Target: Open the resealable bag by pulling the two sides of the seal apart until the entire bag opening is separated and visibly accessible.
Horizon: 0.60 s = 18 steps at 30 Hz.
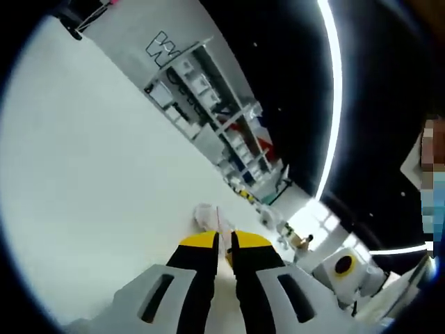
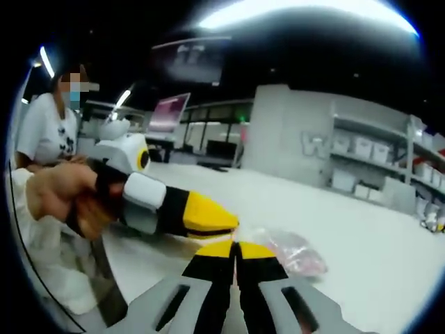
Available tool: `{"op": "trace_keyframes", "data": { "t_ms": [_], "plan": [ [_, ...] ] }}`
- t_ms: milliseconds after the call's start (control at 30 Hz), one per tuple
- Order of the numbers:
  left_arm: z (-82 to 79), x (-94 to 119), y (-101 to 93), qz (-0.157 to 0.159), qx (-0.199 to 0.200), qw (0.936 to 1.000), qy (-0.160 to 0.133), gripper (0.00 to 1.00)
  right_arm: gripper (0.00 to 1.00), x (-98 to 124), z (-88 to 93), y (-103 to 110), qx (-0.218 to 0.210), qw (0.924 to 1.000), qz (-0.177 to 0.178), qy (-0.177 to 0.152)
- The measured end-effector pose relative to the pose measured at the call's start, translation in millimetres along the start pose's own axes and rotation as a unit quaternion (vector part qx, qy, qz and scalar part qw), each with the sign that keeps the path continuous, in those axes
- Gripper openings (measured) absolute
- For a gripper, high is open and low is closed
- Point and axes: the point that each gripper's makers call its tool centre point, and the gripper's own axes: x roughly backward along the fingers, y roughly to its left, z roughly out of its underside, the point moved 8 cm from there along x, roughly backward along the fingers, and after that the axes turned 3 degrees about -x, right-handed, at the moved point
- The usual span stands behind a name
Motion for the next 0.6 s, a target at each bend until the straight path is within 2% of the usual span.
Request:
{"op": "trace_keyframes", "data": {
  "t_ms": [200,367,600],
  "plan": [
    [0.3,0.0,1.3,-0.006,0.003,1.0,0.006,0.05,0.0,1.3,-1.5,-1.4,-0.007,0.9999,0.002,-0.011],
    [3.1,-0.1,-2.6,0.0,0.003,0.9998,0.02,0.07,0.0,1.1,-1.9,-3.0,-0.015,0.9998,0.006,-0.013],
    [2.8,-0.7,-1.4,-0.003,0.002,0.9997,0.022,0.05,0.0,2.1,-3.4,-3.7,-0.03,0.9993,0.004,-0.022]
  ]
}}
